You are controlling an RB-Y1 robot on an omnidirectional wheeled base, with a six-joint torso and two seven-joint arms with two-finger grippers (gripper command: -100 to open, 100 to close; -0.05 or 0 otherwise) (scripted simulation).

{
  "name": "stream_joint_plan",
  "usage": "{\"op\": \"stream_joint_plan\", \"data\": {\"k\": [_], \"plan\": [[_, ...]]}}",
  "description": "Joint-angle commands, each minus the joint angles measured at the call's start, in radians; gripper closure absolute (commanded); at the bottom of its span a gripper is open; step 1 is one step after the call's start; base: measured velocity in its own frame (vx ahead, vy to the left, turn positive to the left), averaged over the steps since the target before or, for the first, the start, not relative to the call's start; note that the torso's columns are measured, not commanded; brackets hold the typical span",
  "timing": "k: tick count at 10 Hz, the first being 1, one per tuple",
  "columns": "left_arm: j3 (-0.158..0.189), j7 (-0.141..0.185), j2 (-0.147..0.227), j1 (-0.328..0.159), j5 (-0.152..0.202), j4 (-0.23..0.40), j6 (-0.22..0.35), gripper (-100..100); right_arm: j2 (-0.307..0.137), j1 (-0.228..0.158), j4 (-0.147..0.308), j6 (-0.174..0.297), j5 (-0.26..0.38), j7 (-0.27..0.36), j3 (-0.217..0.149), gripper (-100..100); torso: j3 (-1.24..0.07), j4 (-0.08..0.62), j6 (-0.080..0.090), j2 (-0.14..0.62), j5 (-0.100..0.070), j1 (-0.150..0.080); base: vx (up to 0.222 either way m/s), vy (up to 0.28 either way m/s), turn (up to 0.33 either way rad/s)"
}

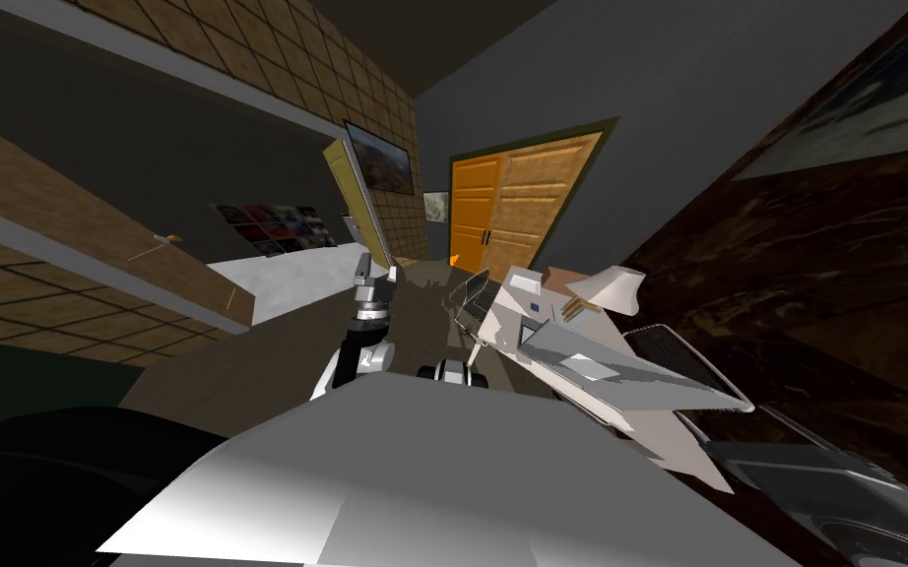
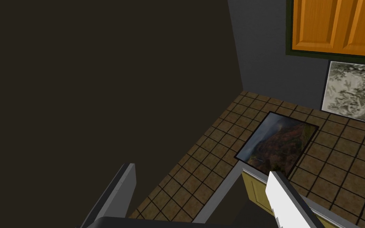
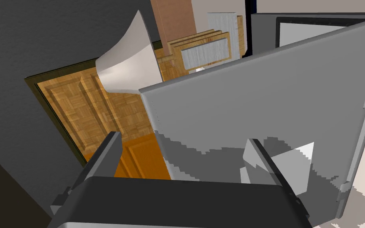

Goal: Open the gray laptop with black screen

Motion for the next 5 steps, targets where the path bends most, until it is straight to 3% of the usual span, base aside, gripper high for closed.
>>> {"op": "stream_joint_plan", "data": {"k": [1,2,3,4,5], "plan": [[0.000,0.000,0.000,0.000,0.000,0.000,0.000,0,0.016,0.022,0.013,0.033,0.004,-0.017,-0.006,-100,-0.001,0.000,0.001,-0.001,0.000,0.000,-0.024,-0.015,0.309],[0.000,0.000,0.000,0.000,0.000,0.000,0.000,0,0.026,0.034,0.021,0.050,0.007,-0.026,-0.010,-100,-0.001,-0.001,0.000,-0.002,0.000,0.001,-0.024,-0.013,0.342],[0.000,0.000,0.000,0.000,0.000,0.000,0.000,0,0.019,0.034,0.010,0.042,0.007,-0.025,-0.007,-100,-0.002,-0.001,0.001,-0.003,0.001,0.002,-0.011,-0.009,0.061],[0.000,0.000,0.000,0.000,0.000,0.000,0.000,0,0.016,0.022,0.013,0.033,0.004,-0.017,-0.006,100,-0.003,-0.001,0.002,-0.004,0.001,0.002,0.008,-0.001,-0.264],[0.000,0.000,0.000,0.000,0.000,0.000,0.000,0,0.009,0.014,0.009,0.022,0.003,-0.012,-0.004,100,-0.003,-0.001,0.002,-0.005,0.001,0.003,0.014,0.008,-0.297]]}}
